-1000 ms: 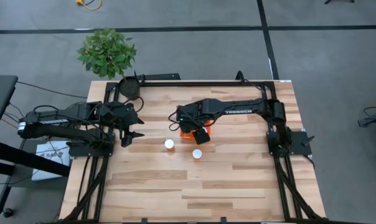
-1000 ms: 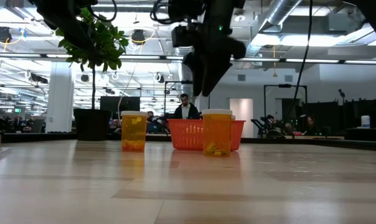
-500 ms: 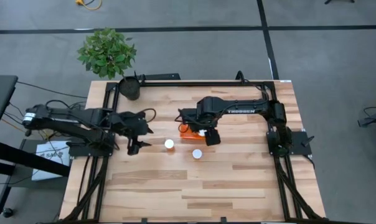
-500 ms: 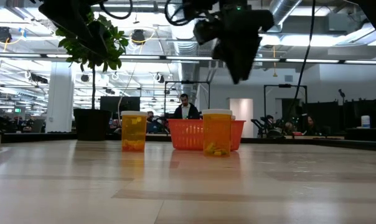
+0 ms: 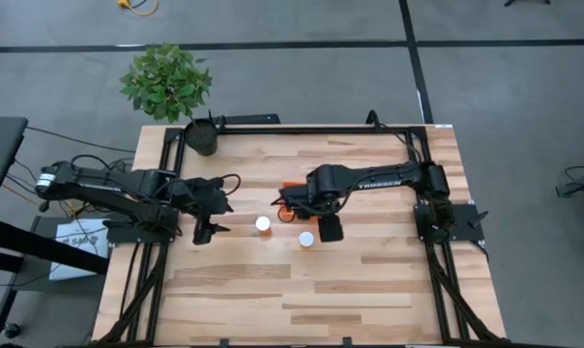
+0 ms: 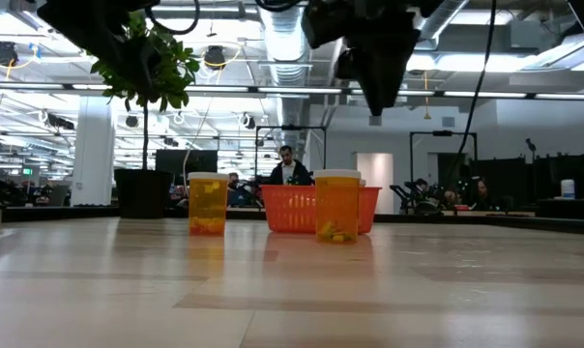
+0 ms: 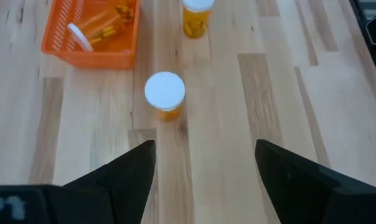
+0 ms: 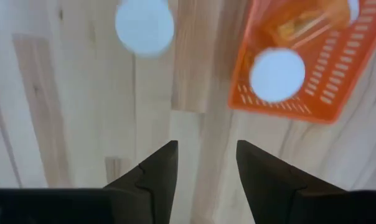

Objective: Pick and place pill bottles into a basket
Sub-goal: Put the orange pill bottle into the orange basket

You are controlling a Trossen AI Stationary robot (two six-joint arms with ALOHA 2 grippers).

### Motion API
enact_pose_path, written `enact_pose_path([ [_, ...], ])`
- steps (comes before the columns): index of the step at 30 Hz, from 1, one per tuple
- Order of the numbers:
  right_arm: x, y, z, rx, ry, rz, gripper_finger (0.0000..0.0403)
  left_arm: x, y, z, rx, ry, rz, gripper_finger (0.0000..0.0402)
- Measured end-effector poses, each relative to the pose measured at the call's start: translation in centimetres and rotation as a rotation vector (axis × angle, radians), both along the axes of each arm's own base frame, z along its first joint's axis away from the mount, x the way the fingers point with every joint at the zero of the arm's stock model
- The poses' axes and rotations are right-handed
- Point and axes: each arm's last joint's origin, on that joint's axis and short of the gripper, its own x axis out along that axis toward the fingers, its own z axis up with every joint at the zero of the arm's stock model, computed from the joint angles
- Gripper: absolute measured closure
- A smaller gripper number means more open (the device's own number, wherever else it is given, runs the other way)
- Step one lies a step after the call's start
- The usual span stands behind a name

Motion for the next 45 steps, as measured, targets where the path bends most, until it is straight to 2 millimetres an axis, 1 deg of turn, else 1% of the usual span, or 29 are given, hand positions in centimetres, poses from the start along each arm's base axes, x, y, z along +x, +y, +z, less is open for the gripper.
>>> enact_pose_path([
  [5,0.9,0.6,-0.1,0.005,-0.089,-0.127,0.0248,-0.4,0.2,0.5,0.064,0.018,0.035,0.0136],
  [8,1.1,1.6,0.0,0.006,-0.121,-0.133,0.0236,-0.4,0.3,0.9,0.094,0.007,0.024,0.0136],
  [13,1.6,3.9,0.0,0.027,-0.202,-0.101,0.0194,-0.2,0.3,1.2,0.093,-0.018,0.02,0.0136],
  [15,1.8,4.5,0.1,0.015,-0.238,-0.087,0.0174,-0.2,0.2,1.2,0.085,-0.015,0.013,0.0136],
  [18,1.9,4.9,0.1,0.001,-0.265,-0.076,0.015,-0.2,0.2,1.2,0.079,-0.013,0.016,0.0136],
  [20,1.9,4.9,0.0,0.001,-0.26,-0.074,0.0141,-0.2,0.2,1.2,0.075,-0.012,0.018,0.0136],
  [24,2.1,5.6,-1.0,-0.01,-0.231,-0.05,0.0136,-0.3,0.2,1.2,0.075,-0.008,0.016,0.0136],
  [27,2.5,6.5,-1.4,0.001,-0.261,-0.029,0.0136,-0.3,0.2,1.2,0.073,-0.007,0.018,0.0136],
  [29,2.3,6.9,-2.1,-0.011,-0.217,0.002,0.0136,-0.3,0.2,1.2,0.072,-0.007,0.019,0.0136],
  [31,2.8,7.3,-2.5,-0.006,-0.239,0.011,0.0136,-0.3,0.2,1.2,0.071,-0.007,0.02,0.0136],
  [34,2.8,7.2,-3.1,-0.015,-0.211,0.022,0.0136,-0.3,0.2,1.2,0.068,-0.007,0.024,0.0136],
  [37,3.3,7.2,-3.2,-0.039,-0.247,0.032,0.0136,-0.3,0.2,1.2,0.056,-0.006,0.035,0.0136],
  [40,3.2,7.2,-3.7,-0.049,-0.22,0.041,0.0135,-0.3,0.2,1.2,0.041,-0.004,0.024,0.0136],
  [43,3.3,7.2,-3.8,-0.047,-0.239,0.057,0.0129,-0.3,0.1,1.2,0.033,-0.003,0.024,0.0136],
  [45,3.2,7.2,-4.3,-0.05,-0.222,0.057,0.0124,-0.3,0.1,1.2,0.032,-0.003,0.025,0.0136],
])
